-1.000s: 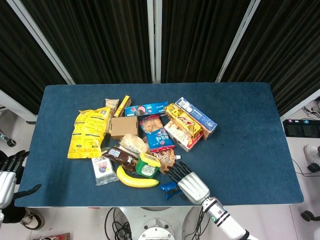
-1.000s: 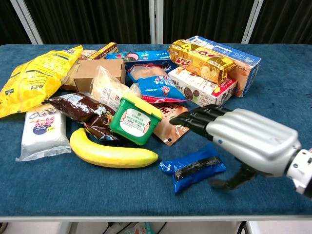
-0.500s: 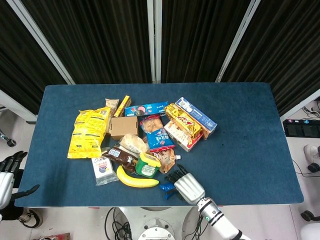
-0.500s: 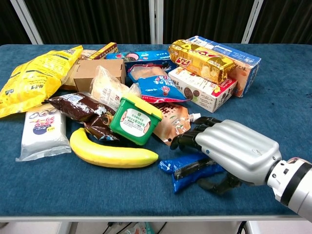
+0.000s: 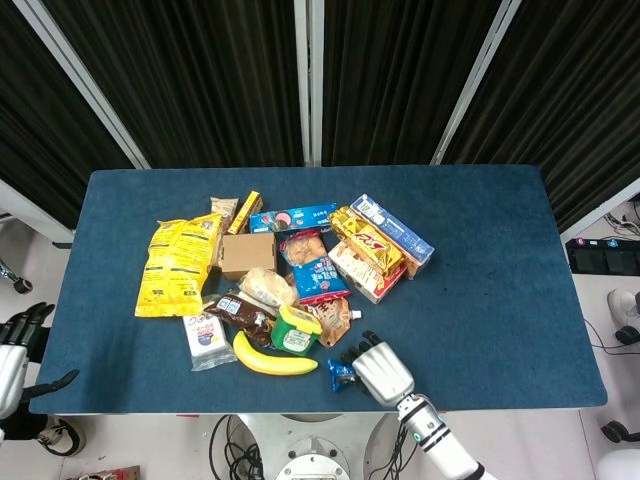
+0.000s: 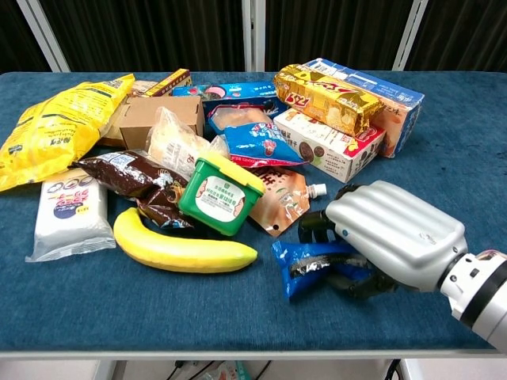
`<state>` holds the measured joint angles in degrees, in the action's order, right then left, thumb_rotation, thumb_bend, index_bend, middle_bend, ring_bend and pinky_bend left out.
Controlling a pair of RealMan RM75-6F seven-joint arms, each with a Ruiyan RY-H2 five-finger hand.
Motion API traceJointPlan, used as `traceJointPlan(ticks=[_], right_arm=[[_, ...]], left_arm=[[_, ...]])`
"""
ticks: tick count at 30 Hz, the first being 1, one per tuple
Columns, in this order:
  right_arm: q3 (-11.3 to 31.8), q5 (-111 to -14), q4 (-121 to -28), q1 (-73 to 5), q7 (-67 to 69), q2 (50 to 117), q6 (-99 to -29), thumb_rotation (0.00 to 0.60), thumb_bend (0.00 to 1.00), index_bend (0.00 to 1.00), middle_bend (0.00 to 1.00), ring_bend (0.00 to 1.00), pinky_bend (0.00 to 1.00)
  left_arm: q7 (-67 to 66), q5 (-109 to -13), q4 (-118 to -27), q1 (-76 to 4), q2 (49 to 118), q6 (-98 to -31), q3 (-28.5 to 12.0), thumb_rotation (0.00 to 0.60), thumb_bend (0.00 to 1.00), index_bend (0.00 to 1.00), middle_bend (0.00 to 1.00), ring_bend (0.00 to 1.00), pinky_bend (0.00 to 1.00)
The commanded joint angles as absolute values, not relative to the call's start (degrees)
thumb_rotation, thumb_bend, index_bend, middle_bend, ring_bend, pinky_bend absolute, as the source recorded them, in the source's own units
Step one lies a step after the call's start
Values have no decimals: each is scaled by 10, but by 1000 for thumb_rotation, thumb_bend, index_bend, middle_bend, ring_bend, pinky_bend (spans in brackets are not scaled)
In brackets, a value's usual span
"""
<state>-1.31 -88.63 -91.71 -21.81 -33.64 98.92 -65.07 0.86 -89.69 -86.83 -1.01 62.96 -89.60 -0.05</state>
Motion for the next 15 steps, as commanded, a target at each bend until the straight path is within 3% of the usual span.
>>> traceJointPlan(ticks=[1, 8, 15], right_arm=[[0, -891, -931, -223, -328, 981, -660, 600, 343, 602, 525, 492, 263], [90, -866, -994, -264, -341, 968, -658, 600, 383, 617, 531, 495, 269], [216, -796, -972, -343, -343, 1023, -643, 600, 420, 623, 532, 496, 270]], left_arm=[[8, -897, -869, -10, 629, -896, 0, 470, 0, 122, 104, 133, 270], [9, -895, -869, -9, 629, -895, 0, 468, 0, 122, 104, 133, 270], [7, -896, -872, -10, 629, -895, 0, 470, 0, 122, 104, 134, 270]])
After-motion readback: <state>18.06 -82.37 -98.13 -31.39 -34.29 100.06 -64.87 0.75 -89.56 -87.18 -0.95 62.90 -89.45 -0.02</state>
